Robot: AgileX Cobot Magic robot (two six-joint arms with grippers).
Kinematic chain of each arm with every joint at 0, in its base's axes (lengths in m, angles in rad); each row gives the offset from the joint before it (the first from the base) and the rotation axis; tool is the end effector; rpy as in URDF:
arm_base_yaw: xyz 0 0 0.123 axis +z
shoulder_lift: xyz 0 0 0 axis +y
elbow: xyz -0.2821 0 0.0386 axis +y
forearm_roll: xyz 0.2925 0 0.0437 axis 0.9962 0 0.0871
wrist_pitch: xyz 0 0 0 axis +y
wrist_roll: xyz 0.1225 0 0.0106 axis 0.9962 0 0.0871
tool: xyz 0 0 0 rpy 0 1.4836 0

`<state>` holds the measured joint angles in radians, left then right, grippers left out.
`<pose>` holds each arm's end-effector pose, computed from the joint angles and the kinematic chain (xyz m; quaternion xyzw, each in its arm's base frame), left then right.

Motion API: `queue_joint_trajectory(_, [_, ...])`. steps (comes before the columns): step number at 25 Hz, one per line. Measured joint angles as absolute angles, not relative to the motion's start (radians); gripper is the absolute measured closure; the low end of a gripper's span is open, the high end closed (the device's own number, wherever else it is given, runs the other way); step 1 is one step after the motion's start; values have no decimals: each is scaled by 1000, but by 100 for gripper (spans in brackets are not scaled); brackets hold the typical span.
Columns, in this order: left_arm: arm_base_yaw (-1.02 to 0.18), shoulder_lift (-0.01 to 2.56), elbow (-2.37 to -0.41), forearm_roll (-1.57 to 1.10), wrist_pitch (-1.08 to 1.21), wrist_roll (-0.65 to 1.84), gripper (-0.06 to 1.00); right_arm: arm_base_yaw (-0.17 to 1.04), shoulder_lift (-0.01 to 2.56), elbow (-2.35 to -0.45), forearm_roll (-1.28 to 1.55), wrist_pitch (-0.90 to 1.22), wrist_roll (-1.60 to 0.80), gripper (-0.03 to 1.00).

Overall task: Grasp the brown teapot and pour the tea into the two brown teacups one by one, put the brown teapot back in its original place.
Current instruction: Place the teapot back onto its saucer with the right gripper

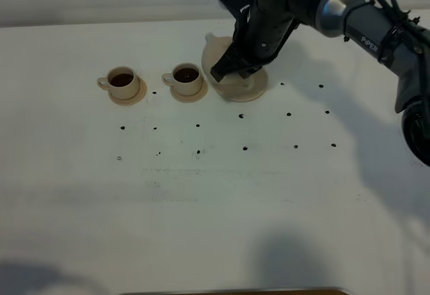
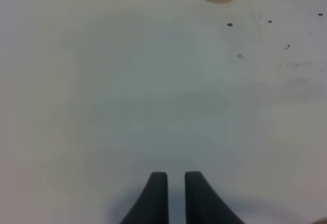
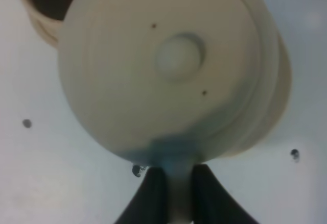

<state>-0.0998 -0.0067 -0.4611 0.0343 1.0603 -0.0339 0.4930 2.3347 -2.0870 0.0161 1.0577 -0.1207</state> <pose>0.0666 -0.0030 0.2710 0.0280 0.8608 -0.0168 0.5078 0.4922 0.2664 0.1553 -0.2948 0.9393 0.0399 0.1709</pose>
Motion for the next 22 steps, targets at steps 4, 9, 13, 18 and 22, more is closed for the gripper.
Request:
queue_joint_trajectory(4, [-100, -7, -461, 34, 1060, -34, 88, 482, 2376, -2087, 16, 1055, -121, 85])
queue_joint_trajectory(9, [-100, -7, -461, 34, 1060, -34, 88, 472, 2390, -2087, 14, 1034, -119, 85])
queue_joint_trajectory(13, [-100, -7, -461, 34, 1060, -34, 88, 464, 2393, -2087, 11, 1023, -113, 85])
queue_joint_trajectory(18, [-100, -7, -461, 34, 1060, -34, 88, 448, 2393, -2087, 0, 1024, -97, 85])
queue_joint_trajectory(22, [-100, -7, -461, 34, 1060, -34, 88, 439, 2393, -2087, -5, 1031, -85, 84])
